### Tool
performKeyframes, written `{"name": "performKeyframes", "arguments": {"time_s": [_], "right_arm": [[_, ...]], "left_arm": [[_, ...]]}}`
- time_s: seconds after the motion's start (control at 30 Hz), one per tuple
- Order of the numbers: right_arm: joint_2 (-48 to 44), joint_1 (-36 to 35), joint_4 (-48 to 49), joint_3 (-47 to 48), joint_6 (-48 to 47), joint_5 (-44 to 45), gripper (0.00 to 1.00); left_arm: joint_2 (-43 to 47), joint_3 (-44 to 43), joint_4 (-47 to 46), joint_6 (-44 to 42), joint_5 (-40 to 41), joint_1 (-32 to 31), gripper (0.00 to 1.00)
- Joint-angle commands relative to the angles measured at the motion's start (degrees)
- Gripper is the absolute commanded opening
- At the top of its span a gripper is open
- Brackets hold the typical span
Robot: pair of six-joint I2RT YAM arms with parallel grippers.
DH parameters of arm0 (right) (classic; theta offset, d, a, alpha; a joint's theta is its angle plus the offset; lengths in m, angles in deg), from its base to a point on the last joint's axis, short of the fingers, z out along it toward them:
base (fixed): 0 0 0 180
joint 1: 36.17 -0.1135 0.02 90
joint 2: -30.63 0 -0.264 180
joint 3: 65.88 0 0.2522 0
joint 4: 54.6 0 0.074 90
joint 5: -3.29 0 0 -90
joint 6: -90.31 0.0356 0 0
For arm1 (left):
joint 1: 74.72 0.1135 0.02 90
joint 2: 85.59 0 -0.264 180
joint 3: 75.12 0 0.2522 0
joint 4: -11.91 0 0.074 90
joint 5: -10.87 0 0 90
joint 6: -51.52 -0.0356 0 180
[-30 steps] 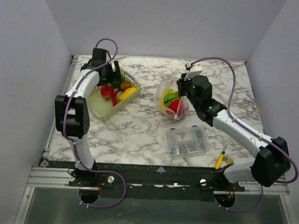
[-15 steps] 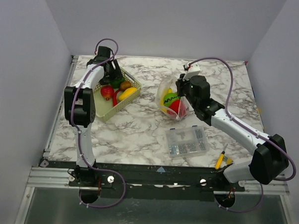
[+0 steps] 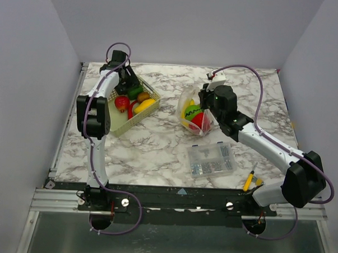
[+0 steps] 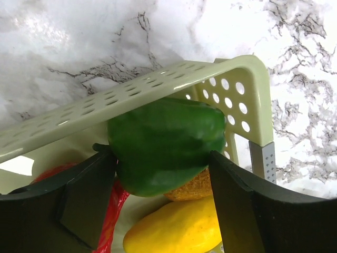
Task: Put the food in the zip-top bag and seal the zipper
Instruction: Pick up the fake vegetable from the bin.
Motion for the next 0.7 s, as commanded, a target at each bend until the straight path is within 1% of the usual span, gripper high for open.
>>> {"name": "performKeyframes", "arguments": {"time_s": [0.0,0.03,0.1,0.27,0.37,0.4,0.53,0.67], "right_arm": [[0.58,-0.42,1.05,0.54,0.15,-0.5,0.0],[0.55,-0.42,1.0,0.48,0.11,-0.5,0.0],[0.47,-0.36,1.07,0.51,0.09,-0.63,0.0],[0.52,-0.47,1.17,0.42,0.22,-0.95,0.0],[0.55,-0.41,1.11,0.48,0.33,-1.12,0.0],[0.51,-0.42,1.09,0.4,0.3,-1.12,0.0],[0.26,-0.4,1.14,0.44,0.42,-1.35,0.0],[0.05,-0.39,1.14,0.48,0.39,-1.29,0.0]], "left_arm": [[-0.96,-1.73,3.11,3.17,-1.06,0.37,0.69],[-0.63,-1.58,3.43,3.05,-0.31,0.36,0.67],[-0.14,-1.15,3.51,2.5,0.66,0.37,0.61],[1.31,0.08,2.91,0.87,1.27,0.37,0.32],[2.84,0.96,2.31,0.11,0.74,0.36,0.18],[3.53,1.17,2.18,-0.19,0.77,0.31,0.15],[5.86,2.08,1.84,-1.6,1.22,0.43,0.08],[8.57,2.85,2.3,-3.0,1.68,0.42,0.02]]}}
